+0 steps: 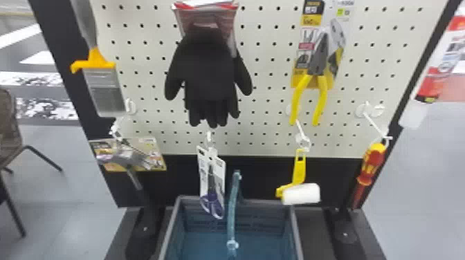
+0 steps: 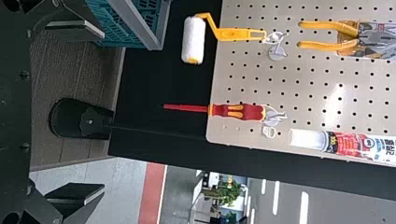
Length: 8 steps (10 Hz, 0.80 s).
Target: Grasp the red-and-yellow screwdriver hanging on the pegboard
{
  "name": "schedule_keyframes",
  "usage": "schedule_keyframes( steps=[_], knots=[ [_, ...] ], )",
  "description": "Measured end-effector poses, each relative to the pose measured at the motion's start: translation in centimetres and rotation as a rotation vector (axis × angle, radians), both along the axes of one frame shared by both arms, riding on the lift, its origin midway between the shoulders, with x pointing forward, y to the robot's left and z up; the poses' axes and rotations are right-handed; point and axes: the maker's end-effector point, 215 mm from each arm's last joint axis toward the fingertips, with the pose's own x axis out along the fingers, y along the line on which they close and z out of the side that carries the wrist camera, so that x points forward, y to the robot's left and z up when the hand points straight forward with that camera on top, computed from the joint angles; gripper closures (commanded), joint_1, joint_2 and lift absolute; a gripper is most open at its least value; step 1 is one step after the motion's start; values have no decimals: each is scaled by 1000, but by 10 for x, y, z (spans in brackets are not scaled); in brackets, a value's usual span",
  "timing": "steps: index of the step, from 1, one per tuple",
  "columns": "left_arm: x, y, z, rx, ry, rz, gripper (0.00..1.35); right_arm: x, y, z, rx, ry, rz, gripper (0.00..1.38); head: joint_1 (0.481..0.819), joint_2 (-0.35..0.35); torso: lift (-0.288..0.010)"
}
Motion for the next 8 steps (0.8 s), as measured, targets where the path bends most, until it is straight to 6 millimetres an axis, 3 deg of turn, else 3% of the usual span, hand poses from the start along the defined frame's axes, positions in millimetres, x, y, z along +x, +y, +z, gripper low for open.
schedule_keyframes(
  steps=[8],
  knots=[
    [0, -1, 0, 0, 1, -1, 173, 2, 1, 3, -5, -6, 3, 150, 549, 0, -100]
  ],
)
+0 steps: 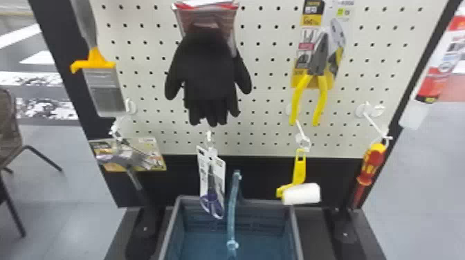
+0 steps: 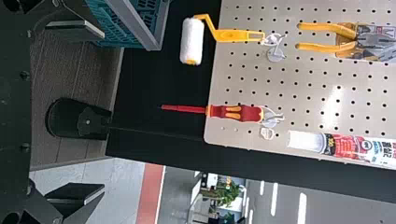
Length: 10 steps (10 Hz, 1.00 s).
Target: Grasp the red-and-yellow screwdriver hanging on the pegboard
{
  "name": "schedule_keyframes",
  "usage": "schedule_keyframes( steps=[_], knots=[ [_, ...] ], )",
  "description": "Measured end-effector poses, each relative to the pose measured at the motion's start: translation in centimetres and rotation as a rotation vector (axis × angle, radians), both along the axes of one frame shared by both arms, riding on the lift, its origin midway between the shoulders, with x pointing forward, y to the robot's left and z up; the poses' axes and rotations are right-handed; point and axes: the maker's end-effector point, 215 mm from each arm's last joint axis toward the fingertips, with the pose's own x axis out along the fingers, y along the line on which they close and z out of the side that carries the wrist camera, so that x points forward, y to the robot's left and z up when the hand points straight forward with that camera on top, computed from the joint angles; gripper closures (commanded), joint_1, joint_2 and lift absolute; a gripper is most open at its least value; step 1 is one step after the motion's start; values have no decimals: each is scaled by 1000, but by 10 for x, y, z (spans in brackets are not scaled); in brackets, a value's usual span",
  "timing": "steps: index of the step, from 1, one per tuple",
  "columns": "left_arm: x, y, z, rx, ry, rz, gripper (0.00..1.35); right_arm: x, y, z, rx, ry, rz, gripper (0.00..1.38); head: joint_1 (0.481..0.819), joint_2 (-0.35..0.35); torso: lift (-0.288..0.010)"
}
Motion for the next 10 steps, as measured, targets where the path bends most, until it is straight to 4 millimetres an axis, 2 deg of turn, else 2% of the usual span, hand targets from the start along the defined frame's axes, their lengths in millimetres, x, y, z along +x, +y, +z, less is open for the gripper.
schedule_keyframes(
  steps=[4, 10],
  knots=[
    [0, 0, -1, -1, 4, 1, 173, 15, -3, 7, 18, -24, -9, 148, 549, 0, -100],
    [-1, 0, -2, 0, 8, 0, 173, 56, 4, 23, 59, -67, 26, 150, 549, 0, -100]
  ],
)
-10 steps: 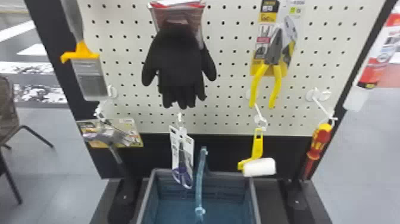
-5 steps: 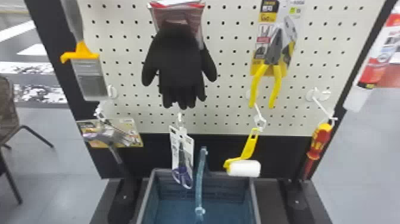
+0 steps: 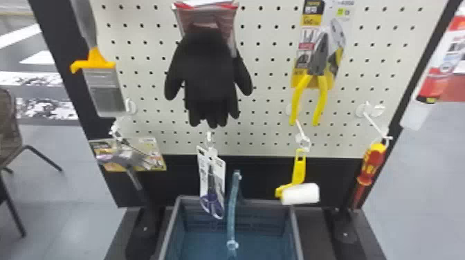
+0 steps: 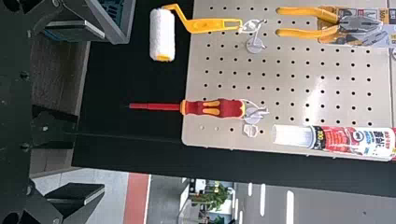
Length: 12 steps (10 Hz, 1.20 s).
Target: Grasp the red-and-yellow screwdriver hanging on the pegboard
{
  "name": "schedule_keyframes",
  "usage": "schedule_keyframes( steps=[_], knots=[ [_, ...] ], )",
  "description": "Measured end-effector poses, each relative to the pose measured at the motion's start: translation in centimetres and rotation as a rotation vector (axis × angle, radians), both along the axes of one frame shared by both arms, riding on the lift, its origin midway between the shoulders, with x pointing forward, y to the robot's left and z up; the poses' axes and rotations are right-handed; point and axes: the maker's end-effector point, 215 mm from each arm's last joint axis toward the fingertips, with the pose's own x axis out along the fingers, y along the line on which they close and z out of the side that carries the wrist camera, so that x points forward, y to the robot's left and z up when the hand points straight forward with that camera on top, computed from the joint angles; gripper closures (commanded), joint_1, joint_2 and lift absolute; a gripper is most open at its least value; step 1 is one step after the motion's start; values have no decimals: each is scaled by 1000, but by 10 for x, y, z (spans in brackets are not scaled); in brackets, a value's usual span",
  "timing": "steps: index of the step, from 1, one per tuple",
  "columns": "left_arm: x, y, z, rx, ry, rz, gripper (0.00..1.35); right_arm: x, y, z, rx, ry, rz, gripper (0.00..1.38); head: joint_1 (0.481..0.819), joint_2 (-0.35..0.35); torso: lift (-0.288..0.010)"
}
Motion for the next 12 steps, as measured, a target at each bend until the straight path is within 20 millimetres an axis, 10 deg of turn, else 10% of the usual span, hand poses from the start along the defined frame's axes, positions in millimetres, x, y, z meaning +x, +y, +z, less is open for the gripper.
schedule_keyframes(
  steps=[12],
  knots=[
    [2, 0, -1, 0, 1, -9, 173, 85, 9, 48, 13, -87, 149, 117, 549, 0, -100]
  ],
)
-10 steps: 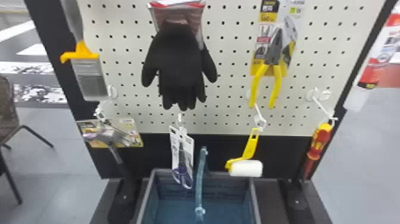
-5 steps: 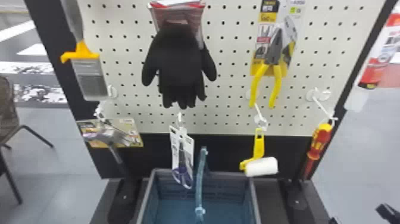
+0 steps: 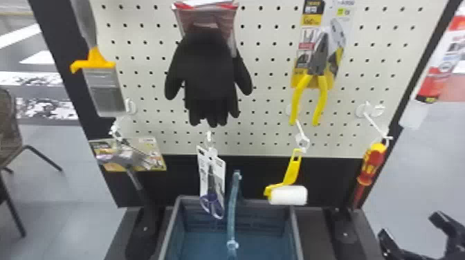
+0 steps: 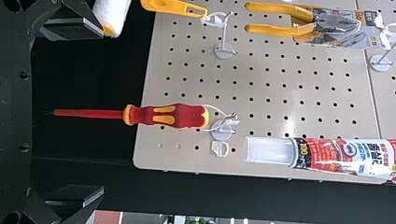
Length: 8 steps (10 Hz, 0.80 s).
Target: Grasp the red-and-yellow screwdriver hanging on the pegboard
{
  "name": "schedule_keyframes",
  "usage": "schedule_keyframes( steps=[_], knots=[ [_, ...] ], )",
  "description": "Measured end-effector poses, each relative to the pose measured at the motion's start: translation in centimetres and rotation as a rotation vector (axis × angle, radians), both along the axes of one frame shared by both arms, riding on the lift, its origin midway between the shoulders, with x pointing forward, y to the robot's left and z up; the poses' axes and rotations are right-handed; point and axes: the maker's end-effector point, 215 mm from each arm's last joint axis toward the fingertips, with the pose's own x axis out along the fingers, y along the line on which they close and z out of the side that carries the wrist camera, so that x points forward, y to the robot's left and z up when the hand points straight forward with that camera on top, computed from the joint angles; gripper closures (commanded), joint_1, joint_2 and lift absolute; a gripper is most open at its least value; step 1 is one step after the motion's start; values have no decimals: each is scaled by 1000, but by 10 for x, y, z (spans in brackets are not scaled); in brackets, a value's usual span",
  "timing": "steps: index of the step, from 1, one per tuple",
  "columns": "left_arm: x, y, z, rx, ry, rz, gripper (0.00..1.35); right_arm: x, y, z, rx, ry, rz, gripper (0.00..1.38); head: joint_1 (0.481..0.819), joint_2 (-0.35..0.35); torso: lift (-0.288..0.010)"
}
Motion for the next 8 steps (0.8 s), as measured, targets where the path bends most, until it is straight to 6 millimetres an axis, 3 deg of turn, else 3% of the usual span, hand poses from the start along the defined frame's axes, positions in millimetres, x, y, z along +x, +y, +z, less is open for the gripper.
schedule_keyframes(
  steps=[4, 8],
  knots=[
    [0, 1, 0, 0, 0, 1, 173, 22, -1, 19, -19, -25, 41, 124, 549, 0, -100],
    [1, 0, 0, -2, 0, 1, 173, 45, -18, 37, -56, -38, 80, 124, 549, 0, -100]
  ],
)
